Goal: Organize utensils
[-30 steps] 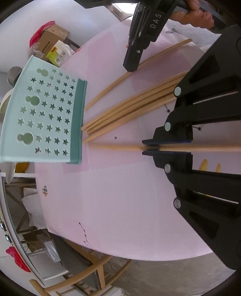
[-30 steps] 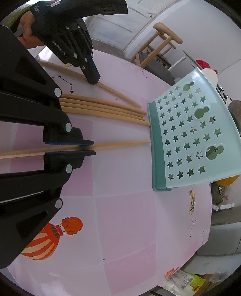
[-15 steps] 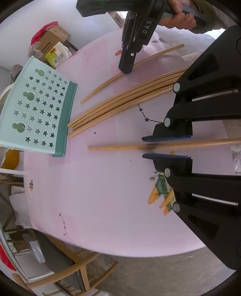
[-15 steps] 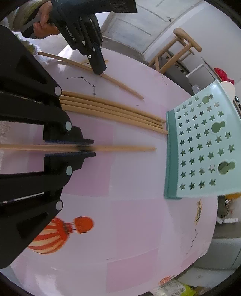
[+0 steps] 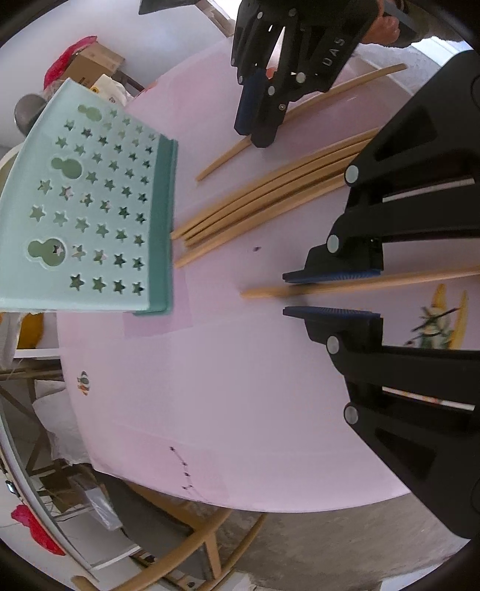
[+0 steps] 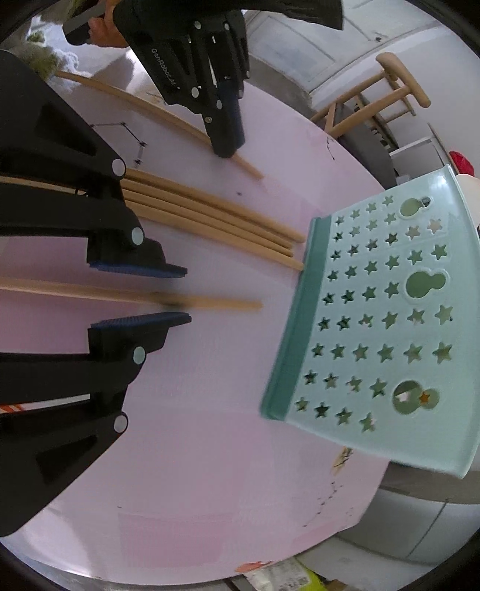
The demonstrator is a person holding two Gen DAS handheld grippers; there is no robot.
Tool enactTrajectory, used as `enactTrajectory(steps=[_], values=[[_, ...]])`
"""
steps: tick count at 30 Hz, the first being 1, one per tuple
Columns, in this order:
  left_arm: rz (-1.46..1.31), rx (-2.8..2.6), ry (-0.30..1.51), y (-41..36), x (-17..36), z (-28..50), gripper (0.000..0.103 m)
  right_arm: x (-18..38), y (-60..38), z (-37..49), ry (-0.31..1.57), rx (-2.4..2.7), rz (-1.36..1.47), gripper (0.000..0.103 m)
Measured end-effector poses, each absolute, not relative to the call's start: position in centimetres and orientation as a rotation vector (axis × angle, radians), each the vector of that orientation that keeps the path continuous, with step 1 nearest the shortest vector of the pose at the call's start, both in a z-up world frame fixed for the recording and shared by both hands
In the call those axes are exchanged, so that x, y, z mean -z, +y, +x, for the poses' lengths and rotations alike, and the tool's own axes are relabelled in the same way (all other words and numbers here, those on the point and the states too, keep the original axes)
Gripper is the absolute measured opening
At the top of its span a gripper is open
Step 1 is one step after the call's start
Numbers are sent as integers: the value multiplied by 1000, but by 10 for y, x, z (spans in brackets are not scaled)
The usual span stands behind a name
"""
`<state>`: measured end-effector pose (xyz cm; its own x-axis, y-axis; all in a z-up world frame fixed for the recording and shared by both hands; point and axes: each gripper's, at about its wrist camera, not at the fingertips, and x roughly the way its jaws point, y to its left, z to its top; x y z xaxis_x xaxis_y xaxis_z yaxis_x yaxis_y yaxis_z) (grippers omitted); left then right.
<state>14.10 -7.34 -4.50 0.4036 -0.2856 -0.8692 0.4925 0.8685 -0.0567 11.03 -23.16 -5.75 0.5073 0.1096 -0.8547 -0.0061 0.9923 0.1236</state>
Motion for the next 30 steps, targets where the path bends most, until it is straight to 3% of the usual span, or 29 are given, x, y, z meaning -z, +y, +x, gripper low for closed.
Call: enactTrajectory(steps=[3,10,23,30], values=[[223,482,1034,-75,46,147,5,57,-230,117,1019,-54,86,8],[138,493,996,-62,27,149,4,44,-248,111,965,-62,191,7],[-62,567,615,-13,-119,117,4,-47,-295,67,682,-61,334,7],[-99,610,366,-23,-204,112,4,-66,-302,57,611,-61,354,7]])
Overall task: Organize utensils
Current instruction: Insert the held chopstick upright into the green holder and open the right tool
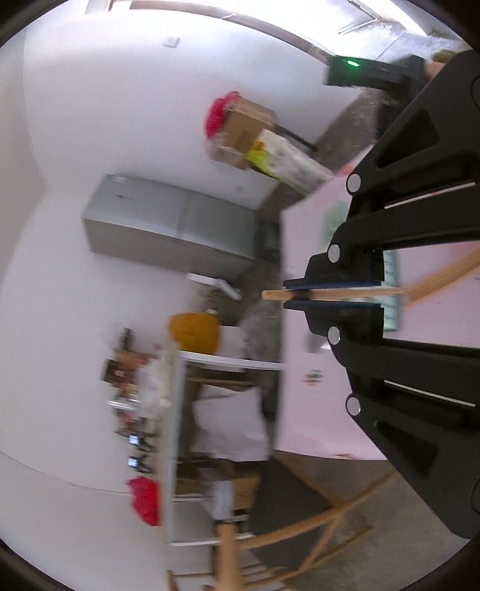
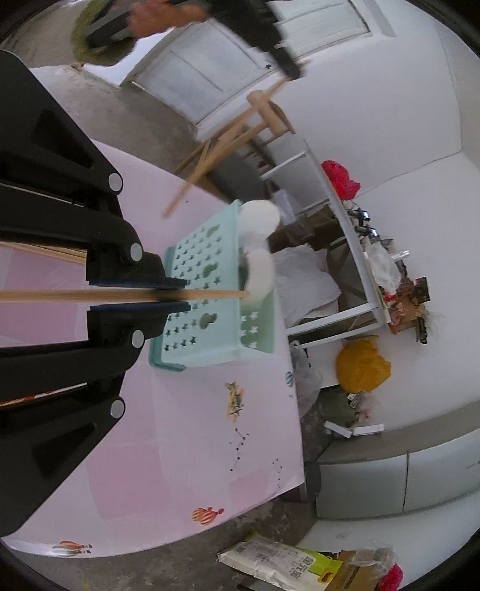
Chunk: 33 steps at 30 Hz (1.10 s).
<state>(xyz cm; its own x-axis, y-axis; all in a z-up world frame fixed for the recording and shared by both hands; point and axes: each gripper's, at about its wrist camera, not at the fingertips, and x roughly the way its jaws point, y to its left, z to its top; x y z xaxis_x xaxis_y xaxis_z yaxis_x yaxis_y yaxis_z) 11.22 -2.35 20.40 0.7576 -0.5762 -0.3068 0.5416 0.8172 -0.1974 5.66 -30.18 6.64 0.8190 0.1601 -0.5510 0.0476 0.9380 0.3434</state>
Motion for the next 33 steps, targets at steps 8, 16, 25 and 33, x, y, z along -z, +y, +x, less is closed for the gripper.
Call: enactTrajectory(steps=[8,16,25,33], values=[[-94,625,227,-56,-254,122,4,-65,-307,56,597,-74,372,7],[-107,629,241,-94,-245,151,4,-59,-316,57,598,-76,397,7],[-94,611,306,-115,-213,179,4,-52,-325,59,608,-81,415,7],[-104,611,398,-120,-176,196,4,-51,-327,60,610,-75,421,7]])
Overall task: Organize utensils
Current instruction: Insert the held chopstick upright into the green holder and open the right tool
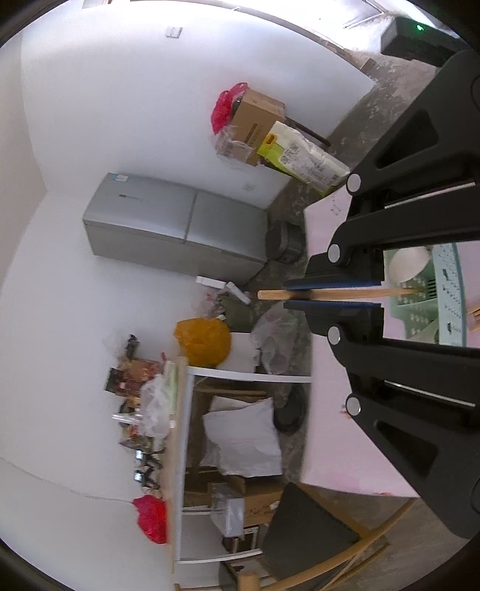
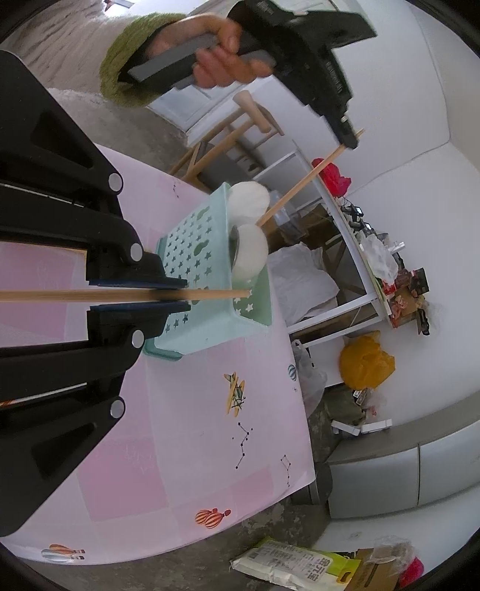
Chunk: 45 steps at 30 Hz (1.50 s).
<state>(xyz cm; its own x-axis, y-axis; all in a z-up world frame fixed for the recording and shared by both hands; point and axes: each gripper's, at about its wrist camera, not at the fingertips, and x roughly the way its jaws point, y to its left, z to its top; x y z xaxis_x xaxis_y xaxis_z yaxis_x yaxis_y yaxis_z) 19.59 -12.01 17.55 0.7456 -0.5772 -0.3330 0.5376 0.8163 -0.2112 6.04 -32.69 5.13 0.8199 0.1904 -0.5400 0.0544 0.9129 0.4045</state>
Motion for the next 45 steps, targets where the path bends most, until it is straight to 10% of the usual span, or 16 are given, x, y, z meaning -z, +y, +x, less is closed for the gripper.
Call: enactTrajectory(steps=[25,45], values=[[-208,556,525,-13,-93,140,56,-164,-295,91,321,-268,313,7],[-302,504,645,44,-40,153,58,-192,-232,213,116,-291,149,7]])
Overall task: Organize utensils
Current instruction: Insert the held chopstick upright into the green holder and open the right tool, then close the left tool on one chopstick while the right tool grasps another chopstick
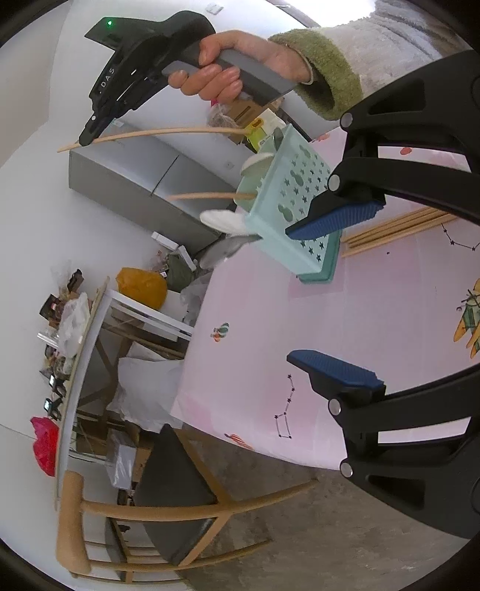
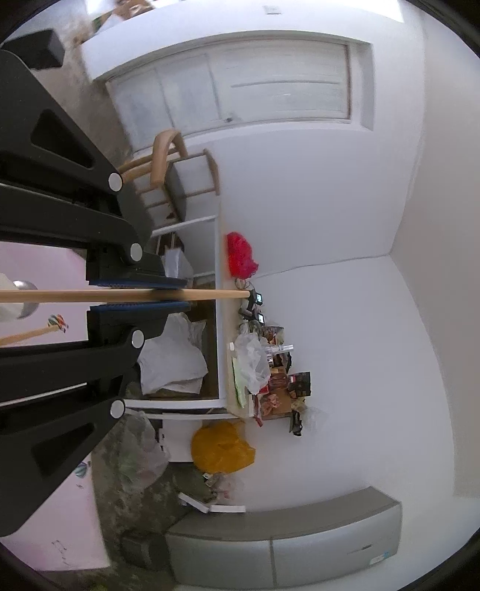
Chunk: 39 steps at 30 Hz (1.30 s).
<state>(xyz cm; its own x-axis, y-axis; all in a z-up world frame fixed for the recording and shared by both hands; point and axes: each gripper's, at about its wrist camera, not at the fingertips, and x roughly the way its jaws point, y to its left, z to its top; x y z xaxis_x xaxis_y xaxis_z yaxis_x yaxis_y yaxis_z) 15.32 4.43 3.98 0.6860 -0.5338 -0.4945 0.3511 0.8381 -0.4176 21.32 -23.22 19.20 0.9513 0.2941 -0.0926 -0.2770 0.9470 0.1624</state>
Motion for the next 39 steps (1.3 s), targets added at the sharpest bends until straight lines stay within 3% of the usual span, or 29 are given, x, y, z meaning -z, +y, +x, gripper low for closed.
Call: enactTrajectory(steps=[14,25,28,30,32,39], values=[[-308,495,675,44,-26,165,58,-156,-202,236,219,-266,-101,7],[-293,507,680,41,-27,156,58,-140,-225,189,326,-221,-154,7],[-278,514,695,37,-25,152,58,-134,-237,168,370,-182,-135,11],[-268,522,709,34,-24,150,58,-130,-250,149,397,-149,-100,29],[-248,531,726,29,-22,147,58,-131,-264,123,391,-125,-51,33],[-170,577,800,0,-6,128,58,-110,-298,62,432,-77,157,38]])
